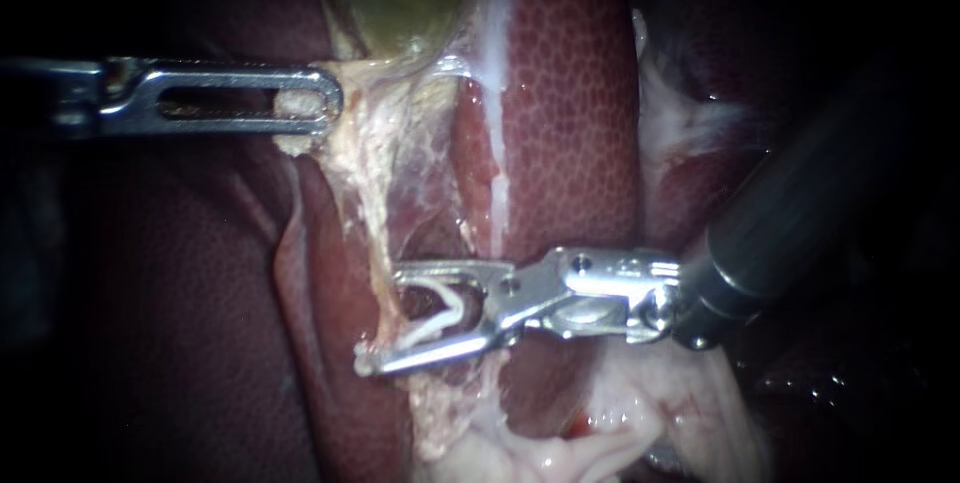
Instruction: Clipping second clip left tube
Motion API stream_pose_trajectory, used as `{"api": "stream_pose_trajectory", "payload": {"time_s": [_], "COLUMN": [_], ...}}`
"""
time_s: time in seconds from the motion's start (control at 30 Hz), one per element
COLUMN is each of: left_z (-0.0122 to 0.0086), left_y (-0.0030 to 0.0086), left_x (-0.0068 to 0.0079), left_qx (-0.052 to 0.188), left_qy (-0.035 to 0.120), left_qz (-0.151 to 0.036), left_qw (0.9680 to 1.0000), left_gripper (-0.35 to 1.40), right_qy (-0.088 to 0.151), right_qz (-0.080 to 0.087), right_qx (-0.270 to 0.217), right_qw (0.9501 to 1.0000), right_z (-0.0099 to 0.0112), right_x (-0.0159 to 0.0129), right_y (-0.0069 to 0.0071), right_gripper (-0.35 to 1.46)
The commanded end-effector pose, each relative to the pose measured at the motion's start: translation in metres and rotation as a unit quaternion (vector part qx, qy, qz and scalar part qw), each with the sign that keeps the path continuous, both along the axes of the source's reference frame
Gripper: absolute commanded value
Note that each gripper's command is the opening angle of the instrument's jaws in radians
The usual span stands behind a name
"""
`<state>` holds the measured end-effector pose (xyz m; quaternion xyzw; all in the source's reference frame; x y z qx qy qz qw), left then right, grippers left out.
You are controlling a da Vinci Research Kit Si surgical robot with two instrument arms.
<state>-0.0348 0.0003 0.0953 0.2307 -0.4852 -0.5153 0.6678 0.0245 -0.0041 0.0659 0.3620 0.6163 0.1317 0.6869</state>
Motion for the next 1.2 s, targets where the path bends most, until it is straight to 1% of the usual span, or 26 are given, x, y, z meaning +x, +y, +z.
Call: {"api": "stream_pose_trajectory", "payload": {"time_s": [0.03,0.07,0.4,0.67,0.83,1.07,1.13,1.17,1.2], "left_z": [0.0000,0.0000,0.0000,0.0000,0.0000,0.0000,0.0000,0.0000,0.0000], "left_y": [0.0000,0.0000,0.0000,0.0000,0.0000,0.0000,0.0000,0.0000,0.0000], "left_x": [0.0000,0.0000,-0.0001,-0.0002,-0.0002,-0.0002,-0.0002,-0.0002,-0.0002], "left_qx": [0.000,0.000,0.000,0.000,0.000,0.000,0.000,0.000,0.000], "left_qy": [0.000,0.000,0.000,0.000,0.000,0.000,0.000,0.000,0.000], "left_qz": [0.000,0.000,0.000,0.000,0.000,0.000,0.000,0.000,0.000], "left_qw": [1.0000,1.0000,1.0000,1.0000,1.0000,1.0000,1.0000,1.0000,1.0000], "left_gripper": [-0.35,-0.35,-0.35,-0.35,-0.35,-0.35,-0.35,-0.35,-0.35], "right_qy": [-0.001,0.000,0.008,0.007,-0.002,-0.005,-0.006,-0.009,-0.014], "right_qz": [-0.005,-0.010,-0.029,-0.027,-0.017,-0.017,-0.017,-0.017,-0.023], "right_qx": [0.002,0.001,0.019,0.020,0.018,0.017,0.020,0.025,0.036], "right_qw": [1.0000,0.9999,0.9993,0.9994,0.9997,0.9997,0.9996,0.9995,0.9990], "right_z": [0.0001,0.0002,0.0000,0.0001,0.0004,0.0006,0.0006,0.0005,0.0005], "right_x": [0.0001,0.0001,0.0003,0.0012,0.0013,0.0012,0.0010,0.0009,0.0007], "right_y": [-0.0001,-0.0002,-0.0004,-0.0002,0.0002,0.0003,0.0003,0.0002,0.0002], "right_gripper": [0.60,0.60,0.60,0.60,0.59,0.56,0.49,0.41,0.25]}}
